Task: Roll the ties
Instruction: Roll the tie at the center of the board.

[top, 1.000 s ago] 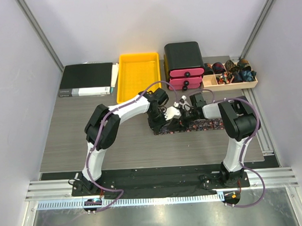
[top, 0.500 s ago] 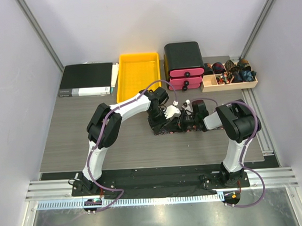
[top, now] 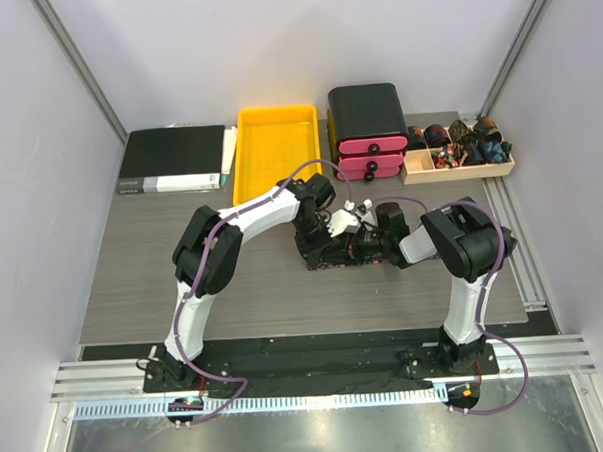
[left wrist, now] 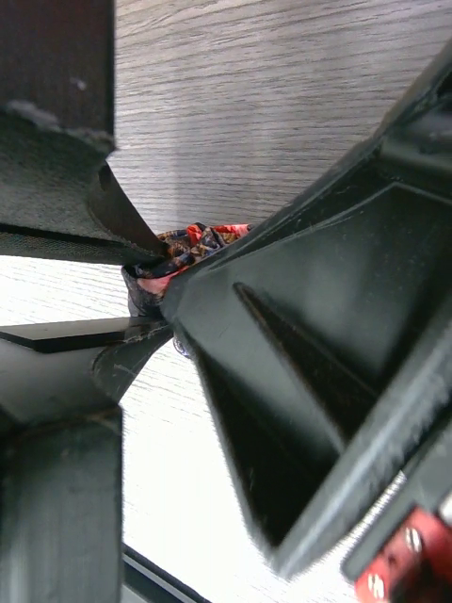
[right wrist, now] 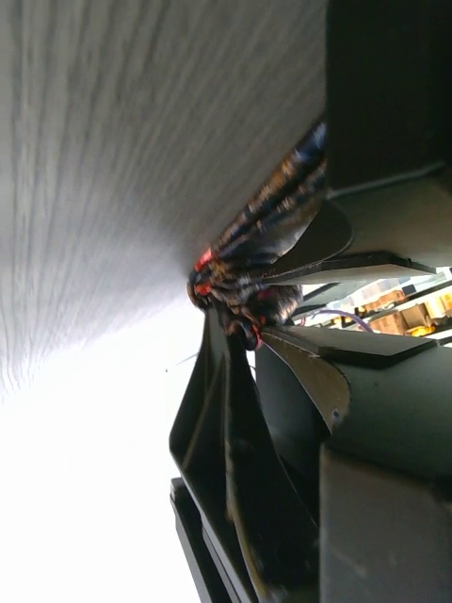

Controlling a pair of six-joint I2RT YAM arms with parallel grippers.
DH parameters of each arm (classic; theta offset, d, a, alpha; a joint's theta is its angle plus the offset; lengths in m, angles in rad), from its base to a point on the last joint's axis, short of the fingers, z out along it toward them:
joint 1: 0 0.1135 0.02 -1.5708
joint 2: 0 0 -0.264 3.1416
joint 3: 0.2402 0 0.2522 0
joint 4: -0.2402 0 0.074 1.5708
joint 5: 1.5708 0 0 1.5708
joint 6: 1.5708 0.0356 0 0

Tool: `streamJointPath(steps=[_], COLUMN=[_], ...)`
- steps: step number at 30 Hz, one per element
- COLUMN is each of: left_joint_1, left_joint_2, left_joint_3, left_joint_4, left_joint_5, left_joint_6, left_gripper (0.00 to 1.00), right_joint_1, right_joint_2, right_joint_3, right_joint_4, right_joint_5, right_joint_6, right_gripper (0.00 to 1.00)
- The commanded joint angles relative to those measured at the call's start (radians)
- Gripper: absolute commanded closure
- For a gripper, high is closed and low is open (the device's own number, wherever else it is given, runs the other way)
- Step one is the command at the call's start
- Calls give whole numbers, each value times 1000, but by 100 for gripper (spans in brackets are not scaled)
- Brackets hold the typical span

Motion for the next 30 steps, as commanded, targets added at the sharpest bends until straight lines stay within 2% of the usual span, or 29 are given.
streamJointPath(steps=[1,6,9,10,11,16,20,26,28,30], left_joint_1=[-4,-4,-4,-2,-1,36,76,104,102,99], left_joint_2=[75,75,72,69,65,-7,-115,-328,-356,-359], left_joint_3=[-61,-61,-65,-68,-72,-116,-179,-395,-464,-477], left_joint_4=[-39,-39,-36,-34,-27,19,101,370,473,500], left_joint_5=[-53,-51,-48,-46,-45,-16,76,138,135,110], left_joint_6=[12,15,16,18,18,26,35,88,107,128], left_gripper=[73,72,71,68,66,52,43,35,32,30], right_joint_1=[16,31,33,33,31,5,-22,-48,-52,-52], right_joint_2=[33,38,52,52,56,69,69,84,89,92], right_joint_3=[25,25,28,28,31,57,86,114,120,123], right_joint_4=[66,76,69,61,52,-112,-242,-325,-339,-345], right_joint_5=[22,22,22,22,22,17,19,11,10,8], right_joint_6=[-2,0,-5,-8,-15,-101,-187,-252,-267,-270], right_gripper=[70,72,85,94,98,99,99,99,99,99])
